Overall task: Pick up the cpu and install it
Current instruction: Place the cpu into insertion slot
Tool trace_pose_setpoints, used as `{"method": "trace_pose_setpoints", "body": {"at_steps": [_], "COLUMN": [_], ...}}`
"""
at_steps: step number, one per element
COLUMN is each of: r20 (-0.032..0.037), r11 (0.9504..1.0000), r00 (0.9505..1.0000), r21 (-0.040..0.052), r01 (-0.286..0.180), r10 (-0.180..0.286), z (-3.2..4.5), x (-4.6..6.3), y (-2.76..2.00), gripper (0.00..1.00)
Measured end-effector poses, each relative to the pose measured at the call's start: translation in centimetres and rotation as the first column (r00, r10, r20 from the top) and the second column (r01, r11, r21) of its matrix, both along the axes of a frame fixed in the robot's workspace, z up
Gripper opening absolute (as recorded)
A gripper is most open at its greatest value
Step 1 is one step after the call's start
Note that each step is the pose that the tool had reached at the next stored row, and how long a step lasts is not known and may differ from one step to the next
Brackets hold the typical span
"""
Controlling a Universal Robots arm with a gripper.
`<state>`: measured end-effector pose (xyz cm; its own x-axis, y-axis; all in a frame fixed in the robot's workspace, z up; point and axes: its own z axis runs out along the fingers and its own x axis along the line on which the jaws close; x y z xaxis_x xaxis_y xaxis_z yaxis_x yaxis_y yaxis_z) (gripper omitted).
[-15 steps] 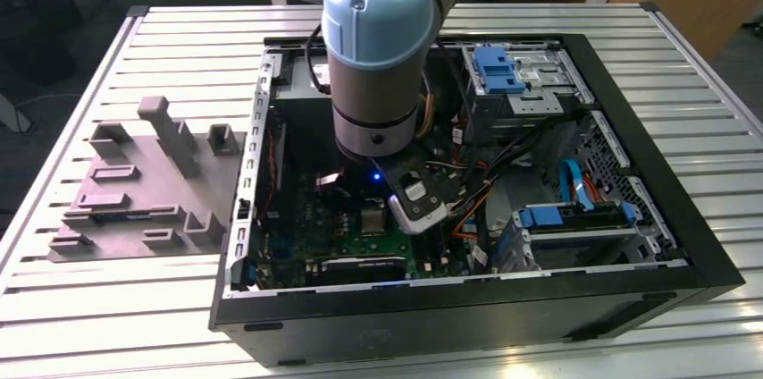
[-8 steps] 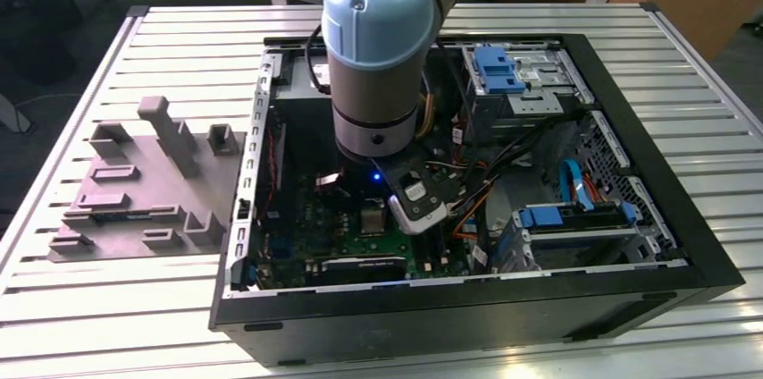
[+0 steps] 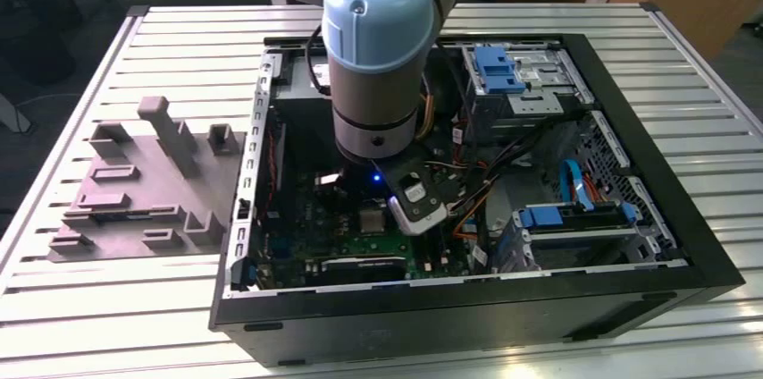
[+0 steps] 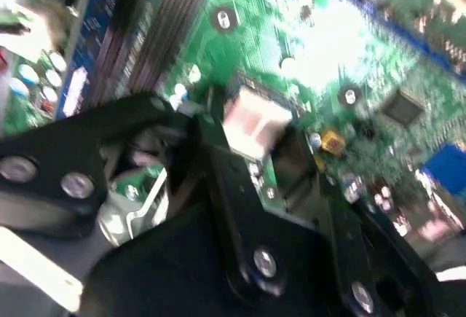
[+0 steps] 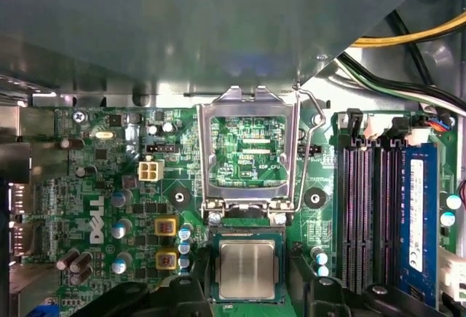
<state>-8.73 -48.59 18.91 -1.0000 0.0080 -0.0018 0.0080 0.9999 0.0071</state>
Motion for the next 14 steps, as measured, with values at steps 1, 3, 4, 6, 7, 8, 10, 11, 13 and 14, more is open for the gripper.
{"method": "trace_pose_setpoints", "body": {"at_steps": [1, 3, 4, 6, 7, 8, 10, 11, 13, 14], "r20": [0.0001, 0.0000, -0.0001, -0.0001, -0.0001, -0.0001, -0.0002, -0.0003, -0.0010, -0.0013], "r11": [1.0000, 1.0000, 1.0000, 1.0000, 1.0000, 1.0000, 1.0000, 1.0000, 1.0000, 1.0000], "r00": [1.0000, 1.0000, 1.0000, 1.0000, 1.0000, 1.0000, 1.0000, 1.0000, 1.0000, 1.0000], "r21": [0.0006, 0.0008, 0.0007, 0.0007, 0.0007, 0.0008, 0.0009, 0.0010, 0.0007, 0.0009], "r01": [0.000, 0.000, 0.000, 0.000, 0.000, 0.000, 0.000, 0.000, 0.000, 0.000], "r10": [0.000, 0.000, 0.000, 0.000, 0.000, 0.000, 0.000, 0.000, 0.000, 0.000], "z": [-0.01, 0.00, 0.04, 0.24, 0.40, 0.59, 1.04, 1.24, 1.65, 1.80], "x": [0.0, 0.0, 0.0, 0.0, 0.0, 0.0, 0.0, 0.0, 0.0, 0.0], "y": [0.00, 0.00, 0.00, 0.00, 0.00, 0.00, 0.00, 0.00, 0.00, 0.00], "gripper": [0.53, 0.53, 0.53, 0.53, 0.53, 0.53, 0.53, 0.53, 0.53, 0.52]}}
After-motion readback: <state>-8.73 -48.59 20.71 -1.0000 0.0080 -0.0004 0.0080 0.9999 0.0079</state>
